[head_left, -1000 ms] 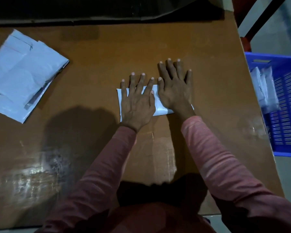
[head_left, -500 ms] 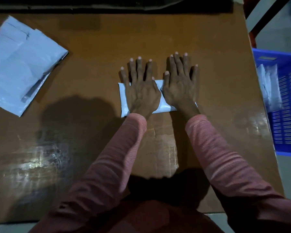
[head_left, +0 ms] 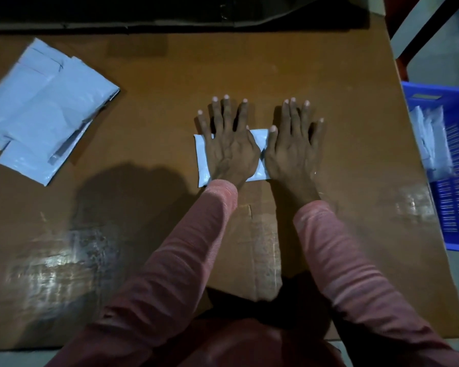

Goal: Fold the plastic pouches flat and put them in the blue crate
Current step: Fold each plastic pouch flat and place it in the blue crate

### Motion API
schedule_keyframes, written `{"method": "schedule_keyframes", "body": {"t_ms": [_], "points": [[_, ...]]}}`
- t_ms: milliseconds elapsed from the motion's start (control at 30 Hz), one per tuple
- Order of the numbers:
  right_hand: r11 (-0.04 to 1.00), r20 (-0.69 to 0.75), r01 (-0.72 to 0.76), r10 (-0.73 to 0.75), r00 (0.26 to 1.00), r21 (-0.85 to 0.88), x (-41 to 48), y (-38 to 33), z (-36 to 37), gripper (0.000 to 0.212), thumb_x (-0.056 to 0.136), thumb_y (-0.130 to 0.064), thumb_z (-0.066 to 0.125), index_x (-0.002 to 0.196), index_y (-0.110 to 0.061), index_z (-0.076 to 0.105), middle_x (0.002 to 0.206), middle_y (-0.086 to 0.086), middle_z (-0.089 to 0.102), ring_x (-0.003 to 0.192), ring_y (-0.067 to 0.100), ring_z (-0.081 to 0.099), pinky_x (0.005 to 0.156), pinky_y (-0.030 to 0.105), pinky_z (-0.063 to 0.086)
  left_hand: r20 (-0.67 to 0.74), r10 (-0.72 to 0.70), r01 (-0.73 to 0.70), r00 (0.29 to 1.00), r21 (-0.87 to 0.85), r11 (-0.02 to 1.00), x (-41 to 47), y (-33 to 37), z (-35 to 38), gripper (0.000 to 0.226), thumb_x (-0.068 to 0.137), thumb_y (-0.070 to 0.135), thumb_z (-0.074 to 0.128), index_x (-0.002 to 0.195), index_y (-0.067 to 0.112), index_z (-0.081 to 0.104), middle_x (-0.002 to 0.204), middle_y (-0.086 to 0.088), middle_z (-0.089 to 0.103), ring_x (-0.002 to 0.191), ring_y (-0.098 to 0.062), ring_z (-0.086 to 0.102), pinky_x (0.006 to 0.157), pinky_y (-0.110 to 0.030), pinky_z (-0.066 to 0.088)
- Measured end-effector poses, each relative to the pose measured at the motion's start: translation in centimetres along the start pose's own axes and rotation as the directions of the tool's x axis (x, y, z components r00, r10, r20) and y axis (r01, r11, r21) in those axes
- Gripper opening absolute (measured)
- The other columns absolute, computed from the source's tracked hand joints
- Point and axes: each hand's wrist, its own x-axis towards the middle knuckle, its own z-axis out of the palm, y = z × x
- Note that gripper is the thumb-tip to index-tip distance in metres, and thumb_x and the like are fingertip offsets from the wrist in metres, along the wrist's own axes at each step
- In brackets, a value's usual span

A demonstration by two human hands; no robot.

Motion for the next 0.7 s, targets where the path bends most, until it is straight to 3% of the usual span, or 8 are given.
{"method": "schedule_keyframes", "body": {"t_ms": [200,333,700], "points": [[0.999,0.029,-0.020,0.022,0.999,-0.047,0.3,-0.2,-0.1,0.060,0.106,-0.037,0.021,0.161,-0.012,0.016,0.169,0.002,0.014,0.157,0.023,-0.001,0.123,0.059,0.002,-0.014,0.017,-0.017,1.000,-0.014,1.000,0.2,-0.2,0.8,0.060,0.102,0.034,0.023,0.161,0.024,0.030,0.170,-0.014,0.018,0.159,-0.035,0.005,0.123,-0.065,0.003],[0.999,0.012,-0.007,0.007,1.000,-0.032,1.4,-0.4,-0.2,0.062,0.107,-0.040,0.019,0.162,-0.011,0.014,0.170,0.003,0.008,0.157,0.025,-0.001,0.122,0.062,-0.003,-0.021,0.014,-0.015,1.000,-0.020,1.000,0.0,-0.3,0.9,0.064,0.099,0.036,0.016,0.160,0.024,0.032,0.170,-0.015,0.017,0.159,-0.035,0.003,0.123,-0.065,0.001],[0.999,0.060,-0.048,0.047,0.997,0.024,2.6,-0.4,0.7,0.061,0.107,-0.042,0.017,0.160,-0.013,0.022,0.168,0.003,0.019,0.157,0.025,0.003,0.123,0.059,0.006,-0.011,0.032,-0.032,0.999,0.004,0.999,0.1,-0.3,1.1,0.064,0.098,0.036,0.019,0.160,0.025,0.032,0.170,-0.015,0.016,0.159,-0.036,0.003,0.123,-0.066,0.002]]}}
